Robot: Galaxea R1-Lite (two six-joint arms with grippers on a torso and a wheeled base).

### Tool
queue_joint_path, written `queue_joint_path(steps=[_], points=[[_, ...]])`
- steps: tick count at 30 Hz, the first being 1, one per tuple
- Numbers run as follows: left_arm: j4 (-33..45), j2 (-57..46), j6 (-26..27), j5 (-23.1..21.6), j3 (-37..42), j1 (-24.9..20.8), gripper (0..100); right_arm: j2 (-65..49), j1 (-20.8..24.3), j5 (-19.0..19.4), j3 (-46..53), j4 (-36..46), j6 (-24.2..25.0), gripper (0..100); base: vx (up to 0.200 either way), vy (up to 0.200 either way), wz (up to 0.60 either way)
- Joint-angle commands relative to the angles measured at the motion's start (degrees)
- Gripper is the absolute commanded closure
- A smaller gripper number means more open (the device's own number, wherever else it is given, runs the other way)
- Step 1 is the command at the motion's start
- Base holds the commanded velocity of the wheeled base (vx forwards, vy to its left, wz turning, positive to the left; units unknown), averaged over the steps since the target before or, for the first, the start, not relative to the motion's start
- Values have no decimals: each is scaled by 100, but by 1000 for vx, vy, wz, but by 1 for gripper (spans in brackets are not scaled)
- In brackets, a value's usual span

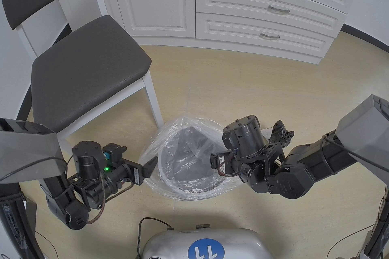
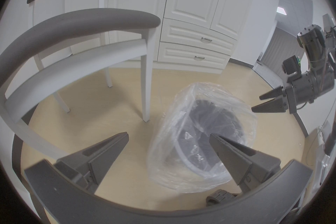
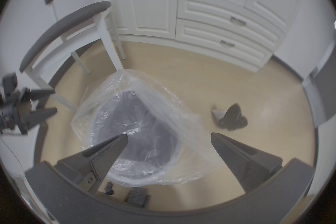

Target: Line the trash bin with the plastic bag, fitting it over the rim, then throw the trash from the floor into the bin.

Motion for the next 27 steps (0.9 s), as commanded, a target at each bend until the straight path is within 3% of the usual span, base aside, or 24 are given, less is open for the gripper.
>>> queue_joint_path(steps=[1, 9, 16, 27], points=[[467, 309, -182, 323, -467, -429, 0, 401, -274, 428, 57, 83, 452, 0, 0, 0, 0], [976, 1056, -191, 964, -1364, 99, 0, 770, -678, 454, -514, 57, 496, 0, 0, 0, 0], [976, 1487, -200, 1501, -1935, 169, 0, 1069, -960, 437, -866, -75, 531, 0, 0, 0, 0], [976, 1540, -569, 1553, -2410, 248, 0, 1376, -1021, 208, -1261, -1253, 795, 0, 0, 0, 0]])
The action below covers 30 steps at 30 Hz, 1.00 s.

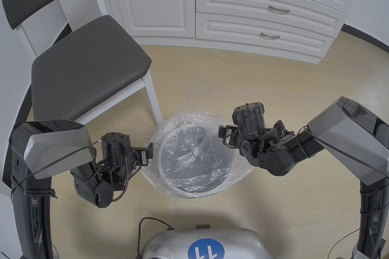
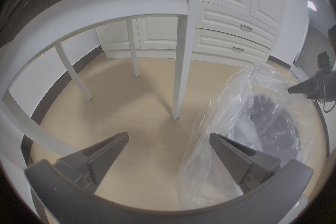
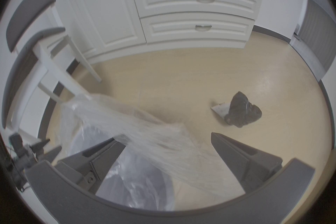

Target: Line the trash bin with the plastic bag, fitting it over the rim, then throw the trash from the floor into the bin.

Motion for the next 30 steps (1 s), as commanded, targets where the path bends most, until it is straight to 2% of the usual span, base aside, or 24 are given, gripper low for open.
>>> queue_joint_path(steps=[1, 5, 11, 18, 23, 27, 30], points=[[-4, 87, -237, 32, -326, 25, 0, 226, -68, -46, -142, -488, 26, 0, 0, 0, 0], [-12, 210, -299, 357, -580, 25, 0, 428, -165, -38, -151, -1016, -36, 0, 0, 0, 0], [-12, 640, -228, 1166, -1187, 34, 0, 938, -385, -29, -626, -1130, -1, 0, 0, 0, 0], [-12, 719, -237, 1201, -1319, 61, 0, 1439, -499, -29, -1153, -1517, 157, 0, 0, 0, 0], [-12, 482, -237, 1210, -1213, 78, 0, 1439, -481, -38, -1127, -1675, 157, 0, 0, 0, 0], [-4, -291, -220, 1201, -695, -19, 0, 1113, -420, -46, -916, -1657, 149, 0, 0, 0, 0], [-4, -871, -237, 1192, -273, -326, 0, 665, -235, -46, -494, -1675, 122, 0, 0, 0, 0]])
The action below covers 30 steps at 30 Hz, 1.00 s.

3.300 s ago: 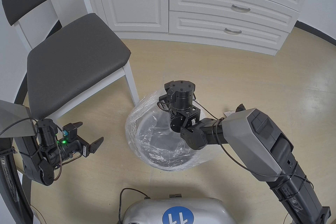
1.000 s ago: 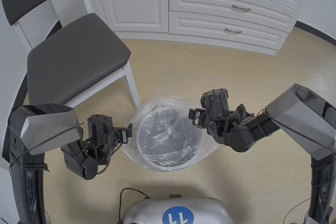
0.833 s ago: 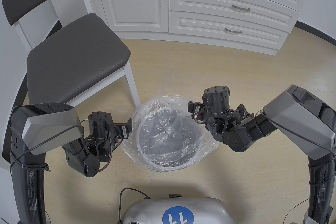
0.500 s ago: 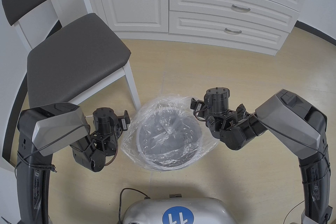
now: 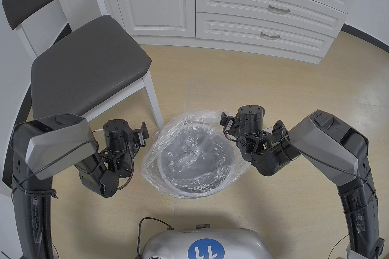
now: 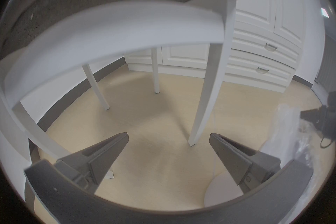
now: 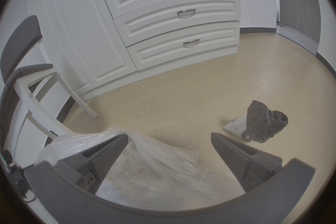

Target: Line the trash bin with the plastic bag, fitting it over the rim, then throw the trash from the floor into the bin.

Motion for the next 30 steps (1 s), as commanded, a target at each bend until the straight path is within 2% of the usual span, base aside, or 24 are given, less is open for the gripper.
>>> queue_joint_path(steps=[1, 10, 17, 20, 30], points=[[-8, -1053, -8, -18, 727, -438, 0, -673, 268, -5, 593, -13, -37, 0, 0, 0, 0], [10, -1045, 1, -62, 1421, -1185, 0, -1069, 769, -5, 1129, -22, -63, 0, 0, 0, 0], [326, -693, 45, -62, 1465, -1247, 0, -1183, 804, -5, 1217, -22, -63, 0, 0, 0, 0], [906, -632, 45, -62, 1316, -1088, 0, -1192, 795, -5, 1243, -22, -80, 0, 0, 0, 0], [1355, -684, 45, -62, 868, -429, 0, -1183, 777, 4, 1243, -22, -80, 0, 0, 0, 0]])
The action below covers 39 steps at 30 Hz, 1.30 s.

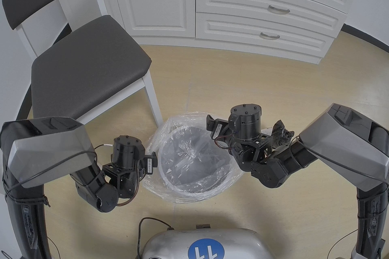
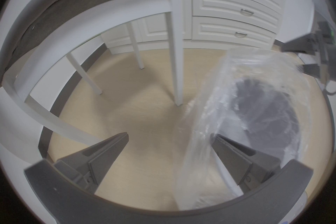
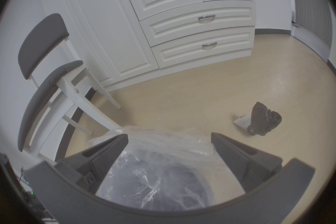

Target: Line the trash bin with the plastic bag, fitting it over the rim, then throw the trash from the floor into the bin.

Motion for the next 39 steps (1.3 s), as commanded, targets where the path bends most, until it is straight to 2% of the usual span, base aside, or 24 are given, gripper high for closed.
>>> queue_joint_path(steps=[1, 9, 19, 27, 31, 33, 35, 36, 39], points=[[70, -49, -4, 3, -184, 281, 0, -9, -9, 4, -6, -3, 1, 0, 0, 0, 0], [105, -66, -30, -5, -324, 351, 0, 193, -106, 21, -138, -11, 1, 0, 0, 0, 0], [35, 382, -610, -23, -992, 325, 0, 764, -536, 74, -727, -64, 63, 0, 0, 0, 0], [35, 646, -918, -23, -1379, 316, 0, 1186, -756, 65, -1149, -548, 72, 0, 0, 0, 0], [35, 628, -971, -14, -1397, 325, 0, 940, -730, 65, -1035, -635, 54, 0, 0, 0, 0], [35, 531, -971, -14, -1353, 325, 0, -18, -519, 127, -94, -495, -60, 0, 0, 0, 0], [35, 523, -971, -14, -1344, 325, 0, -88, -492, 153, -15, -486, -87, 0, 0, 0, 0], [35, 470, -971, -14, -1300, 307, 0, -536, -352, 320, 503, -530, -394, 0, 0, 0, 0], [35, 461, -971, -14, -1274, 307, 0, -844, -264, 355, 952, -460, -640, 0, 0, 0, 0]])
